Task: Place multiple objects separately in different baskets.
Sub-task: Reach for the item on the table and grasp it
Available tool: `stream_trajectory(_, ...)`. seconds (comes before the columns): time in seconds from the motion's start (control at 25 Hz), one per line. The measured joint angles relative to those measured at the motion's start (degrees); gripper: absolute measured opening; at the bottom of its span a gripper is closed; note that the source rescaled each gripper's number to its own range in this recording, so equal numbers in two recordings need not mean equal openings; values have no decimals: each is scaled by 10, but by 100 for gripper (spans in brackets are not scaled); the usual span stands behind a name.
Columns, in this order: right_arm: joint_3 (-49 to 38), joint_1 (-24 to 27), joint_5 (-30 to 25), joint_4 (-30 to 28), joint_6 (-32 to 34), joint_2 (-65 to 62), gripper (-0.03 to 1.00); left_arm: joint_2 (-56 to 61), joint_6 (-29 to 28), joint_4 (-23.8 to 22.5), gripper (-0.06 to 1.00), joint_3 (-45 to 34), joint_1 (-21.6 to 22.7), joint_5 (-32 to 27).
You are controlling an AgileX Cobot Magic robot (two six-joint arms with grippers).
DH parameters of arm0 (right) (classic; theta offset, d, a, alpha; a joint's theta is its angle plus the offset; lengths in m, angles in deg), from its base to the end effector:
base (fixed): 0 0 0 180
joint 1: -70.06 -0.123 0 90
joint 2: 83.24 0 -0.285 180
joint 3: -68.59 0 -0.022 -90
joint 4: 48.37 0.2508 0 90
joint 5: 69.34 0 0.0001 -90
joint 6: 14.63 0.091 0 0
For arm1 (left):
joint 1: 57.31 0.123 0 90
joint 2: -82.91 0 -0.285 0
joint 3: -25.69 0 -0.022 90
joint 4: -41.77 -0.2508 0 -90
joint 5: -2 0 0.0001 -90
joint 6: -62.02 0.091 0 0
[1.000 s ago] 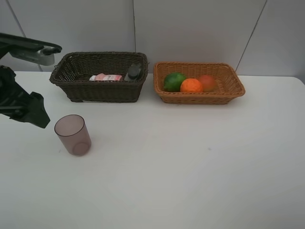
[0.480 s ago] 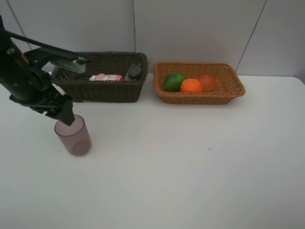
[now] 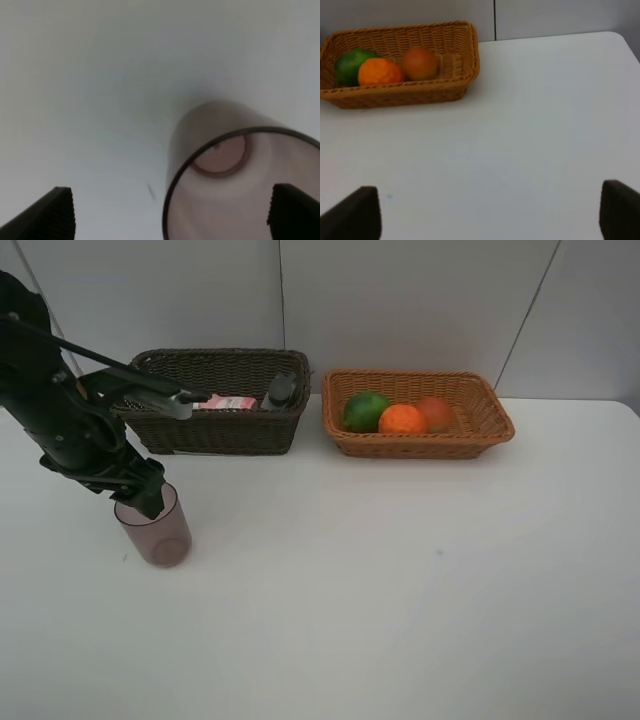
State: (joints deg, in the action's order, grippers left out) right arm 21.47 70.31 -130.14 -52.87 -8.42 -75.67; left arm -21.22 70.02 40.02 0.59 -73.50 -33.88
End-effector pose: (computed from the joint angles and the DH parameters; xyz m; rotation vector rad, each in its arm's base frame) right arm -0.0086 -0.0062 0.2844 0.1184 2.0099 -0.0272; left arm 0.2896 -0.0824 0.1699 0.6352 2.8100 0.0035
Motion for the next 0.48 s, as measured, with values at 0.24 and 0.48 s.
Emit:
stream_trajectory(0.24,0,0,0,0,0,0,92,-41,-12,-1,100,0,0,35)
stream_trajectory(0.48,0,0,0,0,0,0,92,-84,-12,-1,100,0,0,57)
